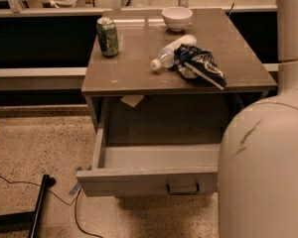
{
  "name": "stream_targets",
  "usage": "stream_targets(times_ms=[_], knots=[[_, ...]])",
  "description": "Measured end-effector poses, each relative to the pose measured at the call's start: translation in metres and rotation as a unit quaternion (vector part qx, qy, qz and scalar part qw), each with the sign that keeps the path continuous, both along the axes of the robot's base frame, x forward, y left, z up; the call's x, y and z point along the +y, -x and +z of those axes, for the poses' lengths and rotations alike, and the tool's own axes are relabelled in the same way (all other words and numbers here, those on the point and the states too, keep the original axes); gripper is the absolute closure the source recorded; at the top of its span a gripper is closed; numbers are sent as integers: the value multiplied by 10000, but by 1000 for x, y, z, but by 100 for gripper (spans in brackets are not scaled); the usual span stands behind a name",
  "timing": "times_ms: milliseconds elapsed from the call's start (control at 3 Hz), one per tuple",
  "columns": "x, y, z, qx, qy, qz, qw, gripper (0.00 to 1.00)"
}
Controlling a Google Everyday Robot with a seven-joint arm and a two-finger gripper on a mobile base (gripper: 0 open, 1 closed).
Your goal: Pick blue chip bag from top drawer and place on counter
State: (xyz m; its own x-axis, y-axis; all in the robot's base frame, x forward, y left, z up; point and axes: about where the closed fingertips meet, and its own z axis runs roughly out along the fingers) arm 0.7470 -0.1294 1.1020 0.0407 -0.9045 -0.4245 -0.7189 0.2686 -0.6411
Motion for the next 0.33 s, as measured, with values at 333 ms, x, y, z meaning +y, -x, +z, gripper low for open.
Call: stream_targets(times_ms=[333], knots=[[-4, 0, -1, -5, -4, -25, 10000, 0]])
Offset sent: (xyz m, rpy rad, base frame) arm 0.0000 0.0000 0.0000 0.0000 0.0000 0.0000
